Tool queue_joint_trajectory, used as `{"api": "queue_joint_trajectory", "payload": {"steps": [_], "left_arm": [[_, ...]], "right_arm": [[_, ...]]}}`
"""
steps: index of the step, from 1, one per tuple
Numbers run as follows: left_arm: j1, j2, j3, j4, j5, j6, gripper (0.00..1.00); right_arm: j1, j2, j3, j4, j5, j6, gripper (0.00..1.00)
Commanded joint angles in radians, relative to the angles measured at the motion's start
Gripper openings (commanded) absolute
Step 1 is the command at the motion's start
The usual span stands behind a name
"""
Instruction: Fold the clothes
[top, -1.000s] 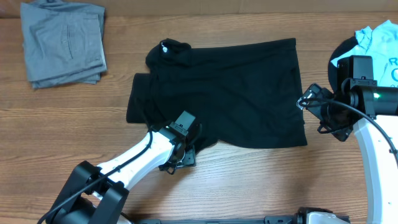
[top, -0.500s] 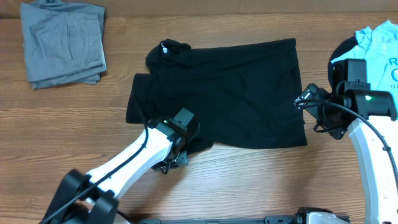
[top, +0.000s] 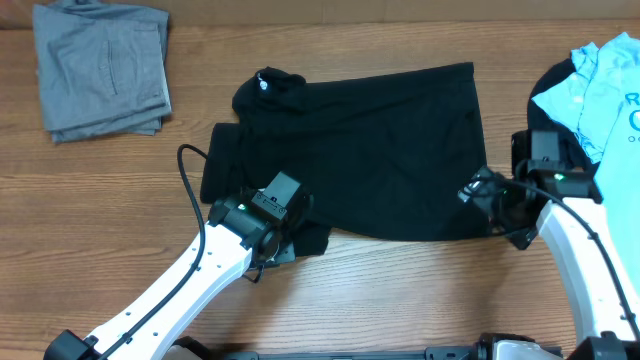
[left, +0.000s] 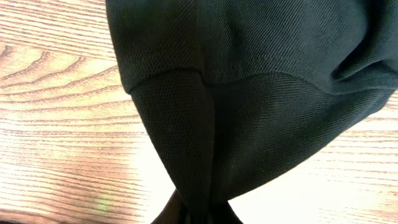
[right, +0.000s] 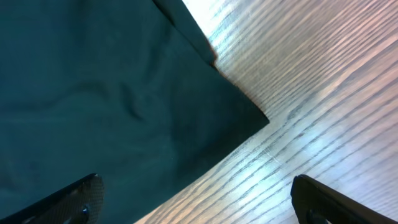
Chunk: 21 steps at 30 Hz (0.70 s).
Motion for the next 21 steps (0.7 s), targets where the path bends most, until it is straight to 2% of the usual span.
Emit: {"api": "queue_joint_trajectory", "payload": {"steps": [1,6,8,11,13,15,21], "left_arm": [[-0.001,-0.006,0.019,0.04,-0.022,0.006,0.09],[0.002,0.028,0.019,0.117,-0.021,0.039,0.16],[0.002,0.047,0.019,0.139,-0.021,0.052,0.22],[0.002,0.073,0.019,0.136,-0.02,0.057,0.54],[0.002,0.075,0.019,0.103,-0.016,0.057,0.66],[0.002,0.074,0.019,0.062,-0.014,0.056,0.7],[-0.012,0.074,0.011,0.006,0.042,0.095,0.68]], "right_arm": [[0.002,0.016,-0.059,0.046,-0.061,0.026,1.0],[0.002,0.052,-0.071,0.078,-0.104,0.026,1.0],[0.002,0.061,-0.071,0.077,-0.104,0.026,1.0],[0.002,0.068,-0.071,0.075,-0.104,0.025,1.0],[0.002,0.068,-0.071,0.069,-0.104,0.025,1.0],[0.002,0.068,-0.071,0.066,-0.102,0.023,1.0],[0.002,0.068,-0.071,0.065,-0.101,0.022,1.0]]}}
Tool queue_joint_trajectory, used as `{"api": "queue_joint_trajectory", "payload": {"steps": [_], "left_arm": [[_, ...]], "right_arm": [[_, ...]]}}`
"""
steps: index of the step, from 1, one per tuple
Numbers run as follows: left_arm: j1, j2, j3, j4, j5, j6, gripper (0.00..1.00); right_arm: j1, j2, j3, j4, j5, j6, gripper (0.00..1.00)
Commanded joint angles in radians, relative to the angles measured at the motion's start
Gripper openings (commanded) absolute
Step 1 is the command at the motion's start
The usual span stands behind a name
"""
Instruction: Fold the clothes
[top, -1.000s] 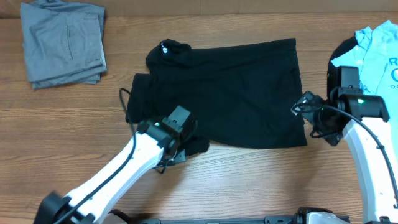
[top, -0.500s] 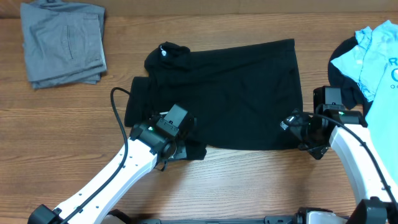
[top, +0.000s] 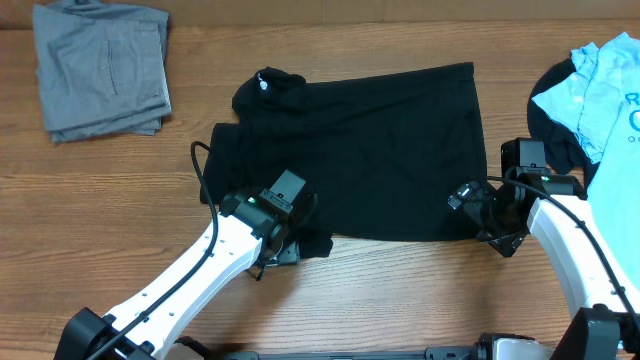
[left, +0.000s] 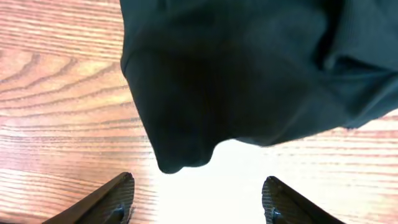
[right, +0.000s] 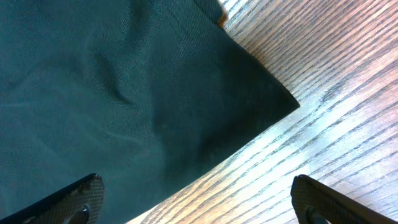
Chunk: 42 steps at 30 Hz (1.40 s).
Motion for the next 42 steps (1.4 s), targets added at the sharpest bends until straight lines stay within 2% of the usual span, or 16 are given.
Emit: {"api": "queue_joint_trajectory", "payload": {"steps": [1,4,6,11,19,29,42], "left_arm": [[-0.019,0.002,0.003,0.0,0.039,0.047,0.67],[-0.049,0.002,-0.035,0.027,0.071,0.06,0.6],[-0.07,0.005,-0.077,0.055,0.091,0.057,0.6],[-0.068,0.011,-0.146,0.135,0.086,0.046,0.62],[-0.016,0.029,-0.147,0.229,0.007,0.083,0.67],[0.05,0.194,-0.146,0.312,0.005,0.121,0.69],[0.064,0.196,-0.131,0.411,-0.034,0.106,0.78]], "right_arm": [[0.002,0.002,-0.005,0.001,-0.006,0.003,1.0],[0.002,0.002,-0.005,0.001,-0.006,0.003,1.0],[0.002,0.002,-0.005,0.001,-0.006,0.003,1.0],[0.002,0.002,-0.005,0.008,-0.006,0.003,1.0],[0.002,0.002,-0.005,0.014,-0.006,0.002,1.0],[0.002,0.002,-0.005,0.012,-0.005,-0.004,1.0],[0.002,0.002,-0.005,0.023,0.01,-0.005,1.0]]}}
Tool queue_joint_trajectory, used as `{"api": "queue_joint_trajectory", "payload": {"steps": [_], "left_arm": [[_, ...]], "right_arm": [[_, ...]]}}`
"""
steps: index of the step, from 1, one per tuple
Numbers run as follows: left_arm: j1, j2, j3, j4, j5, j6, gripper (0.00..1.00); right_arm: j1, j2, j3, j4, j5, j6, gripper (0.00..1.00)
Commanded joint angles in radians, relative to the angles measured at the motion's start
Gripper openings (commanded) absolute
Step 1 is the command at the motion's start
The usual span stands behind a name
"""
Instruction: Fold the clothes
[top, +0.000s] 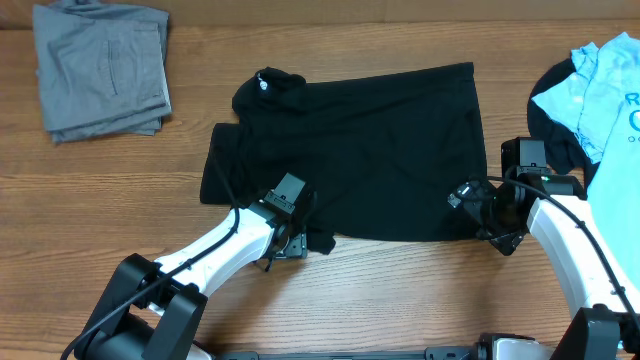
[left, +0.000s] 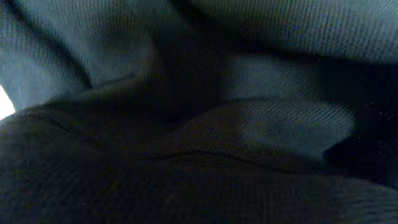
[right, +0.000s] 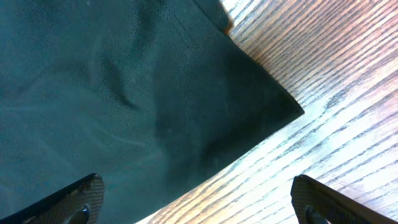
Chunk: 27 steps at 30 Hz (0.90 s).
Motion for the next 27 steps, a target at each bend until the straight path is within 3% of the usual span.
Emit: {"api": "queue_joint_trajectory", "payload": {"steps": [1,5,9,12,16,27], "left_arm": [[0.024,0.014,0.011,0.014,-0.05,0.007,0.79],[0.043,0.015,0.011,0.033,-0.066,0.008,0.78],[0.05,0.023,0.011,0.063,-0.066,0.008,0.62],[0.05,0.036,0.011,0.074,-0.066,0.008,0.35],[0.05,0.035,0.011,0.061,-0.065,0.008,0.06],[0.05,0.008,0.132,-0.216,0.041,-0.045,0.04]], "right_arm": [[0.002,0.002,-0.003,0.004,0.016,-0.004,1.0],[0.002,0.002,-0.003,0.004,0.021,-0.004,1.0],[0.002,0.002,-0.003,0.004,0.021,-0.004,1.0],[0.002,0.002,-0.003,0.004,0.021,-0.004,1.0],[0.002,0.002,-0.003,0.002,0.037,-0.004,1.0],[0.002,0.014,-0.006,-0.001,0.074,-0.003,1.0]]}}
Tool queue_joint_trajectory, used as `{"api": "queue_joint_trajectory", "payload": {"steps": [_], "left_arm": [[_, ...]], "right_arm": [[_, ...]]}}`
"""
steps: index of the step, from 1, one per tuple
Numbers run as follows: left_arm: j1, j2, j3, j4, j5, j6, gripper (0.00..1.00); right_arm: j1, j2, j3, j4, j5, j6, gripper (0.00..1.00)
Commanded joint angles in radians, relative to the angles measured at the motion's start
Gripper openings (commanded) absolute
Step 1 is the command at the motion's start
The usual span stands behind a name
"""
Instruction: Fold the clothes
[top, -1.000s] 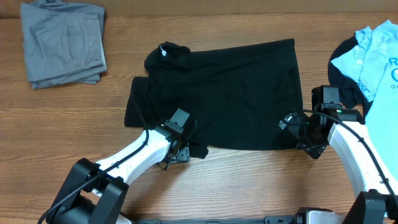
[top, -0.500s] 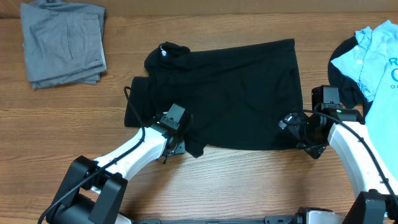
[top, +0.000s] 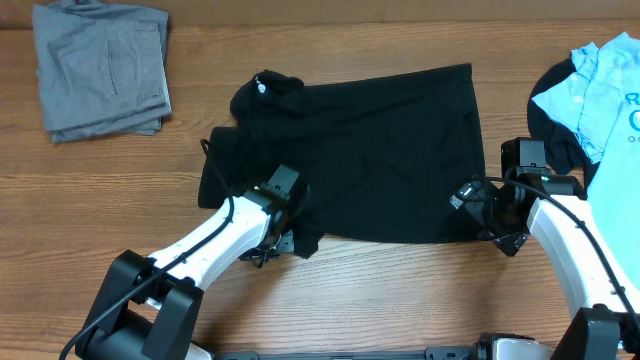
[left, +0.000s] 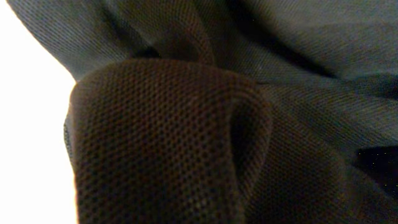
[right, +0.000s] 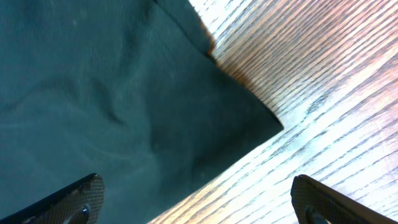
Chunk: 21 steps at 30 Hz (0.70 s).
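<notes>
A black shirt (top: 380, 150) lies spread flat across the middle of the wooden table (top: 100, 220). My left gripper (top: 285, 228) is at its lower left edge by the sleeve. In the left wrist view a bunched fold of the shirt (left: 161, 137) fills the frame and covers the fingers, and the gripper appears shut on it. My right gripper (top: 478, 208) hovers open over the lower right corner of the shirt (right: 261, 121). Its fingertips (right: 81, 196) stand wide apart with nothing between them.
A folded grey garment (top: 102, 68) sits at the back left. A light blue shirt (top: 600, 85) lies on top of a dark garment at the right edge. Bare wood runs along the front of the table.
My left gripper has shifted a little up and left at the sleeve. The cloth now bulges as a fold, and the shirt's left side has moved slightly left. The right gripper barely changed.
First my left gripper was shut on the shirt's lower left sleeve, with the right one open by the right corner. Then the left gripper was open with the cloth let go. Later it was pressed into the cloth, which is now bunched in it.
</notes>
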Motion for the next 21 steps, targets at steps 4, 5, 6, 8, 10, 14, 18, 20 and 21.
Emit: {"api": "queue_joint_trajectory", "payload": {"steps": [4,5,6,8,10,14,18,20,21], "left_arm": [[0.005,-0.008,0.06,-0.046,0.074,-0.026,0.04],[0.005,-0.008,0.06,-0.047,0.075,-0.026,0.04],[0.005,-0.008,0.06,-0.049,0.078,-0.026,0.04],[0.005,-0.008,0.06,-0.051,0.081,-0.025,0.04],[0.005,-0.008,0.06,-0.052,0.081,-0.025,0.04],[0.004,-0.008,0.06,-0.052,0.082,-0.025,0.04],[0.005,-0.008,0.06,-0.053,0.082,-0.025,0.04],[0.005,-0.008,0.06,-0.056,0.082,-0.025,0.04],[0.005,-0.008,0.06,-0.057,0.082,-0.025,0.04]], "right_arm": [[0.002,0.054,-0.015,0.027,0.024,-0.002,1.0],[0.002,0.068,-0.016,0.027,0.021,0.002,1.0],[0.002,0.085,-0.017,0.023,0.017,0.002,1.0],[0.002,0.124,-0.017,0.015,0.005,0.002,1.0],[0.002,0.146,-0.017,0.015,0.005,0.002,1.0],[0.002,0.15,-0.017,0.034,0.005,0.001,1.0],[0.002,0.151,-0.029,0.067,0.009,0.001,0.93],[0.002,0.151,-0.048,0.089,0.008,0.007,0.88],[0.002,0.151,-0.057,0.096,0.008,0.017,0.86]]}}
